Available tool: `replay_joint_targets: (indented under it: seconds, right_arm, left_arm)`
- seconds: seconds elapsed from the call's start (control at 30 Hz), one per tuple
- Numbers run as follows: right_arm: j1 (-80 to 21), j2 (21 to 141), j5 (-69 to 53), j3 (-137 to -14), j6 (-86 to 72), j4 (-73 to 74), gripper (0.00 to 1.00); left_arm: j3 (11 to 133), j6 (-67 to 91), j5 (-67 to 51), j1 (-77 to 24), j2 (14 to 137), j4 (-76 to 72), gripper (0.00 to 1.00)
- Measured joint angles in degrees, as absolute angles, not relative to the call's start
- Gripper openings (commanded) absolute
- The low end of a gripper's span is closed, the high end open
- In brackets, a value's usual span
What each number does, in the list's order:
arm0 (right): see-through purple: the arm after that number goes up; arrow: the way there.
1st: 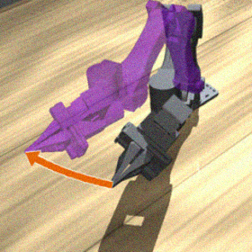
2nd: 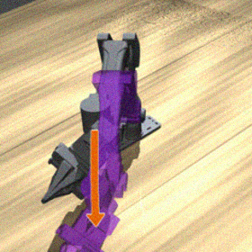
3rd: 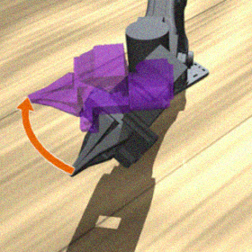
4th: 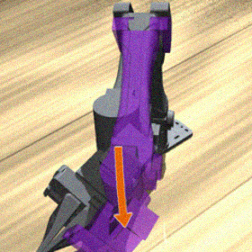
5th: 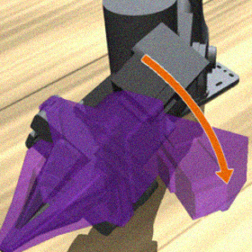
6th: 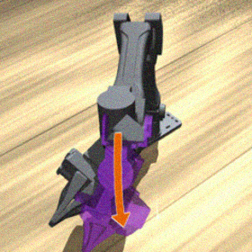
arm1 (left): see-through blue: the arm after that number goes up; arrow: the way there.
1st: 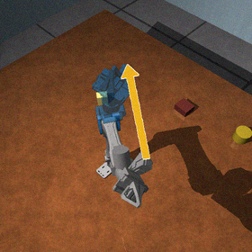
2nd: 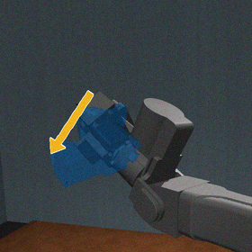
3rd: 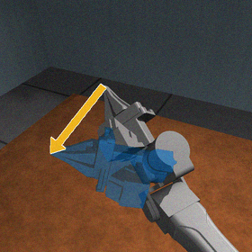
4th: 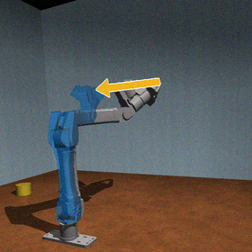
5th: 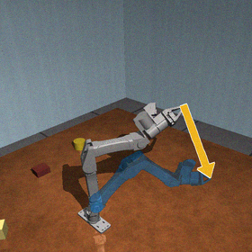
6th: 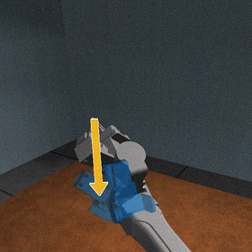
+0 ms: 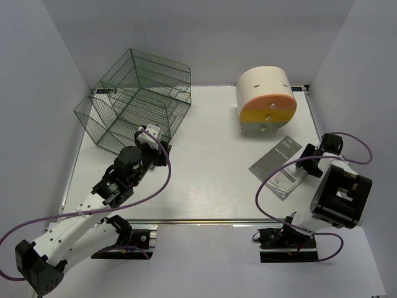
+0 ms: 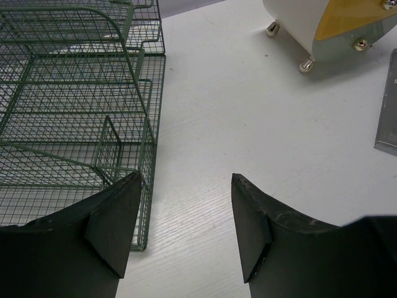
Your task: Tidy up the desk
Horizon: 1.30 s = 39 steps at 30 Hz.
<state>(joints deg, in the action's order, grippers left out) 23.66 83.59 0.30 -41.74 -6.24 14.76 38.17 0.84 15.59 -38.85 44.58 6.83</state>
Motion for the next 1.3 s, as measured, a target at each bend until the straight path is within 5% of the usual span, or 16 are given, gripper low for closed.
replay_joint_targets:
  seconds: [0.3, 0.4, 0.8, 1.3]
  right_arm:
    - [25.43, 81.21, -2.61, -40.93, -7.66, 12.01, 0.09]
    - [25.85, 77.23, -4.64, -39.27, -6.9, 11.84, 0.0]
    - [26.68, 56.14, -12.67, -36.36, -0.58, 16.6, 0.0]
    - [27.73, 53.93, -34.89, -49.54, 8.84, 34.72, 0.0]
  left_arm:
    - [38.09, 0.8, 15.55, -38.85, 44.58, 6.81, 0.7]
    - [37.93, 0.78, 15.42, -38.85, 44.56, 6.79, 0.7]
    - [37.19, 0.49, 1.87, -39.29, 45.56, 4.05, 0.76]
    - [39.99, 5.67, -17.82, -39.51, 62.19, -4.93, 0.81]
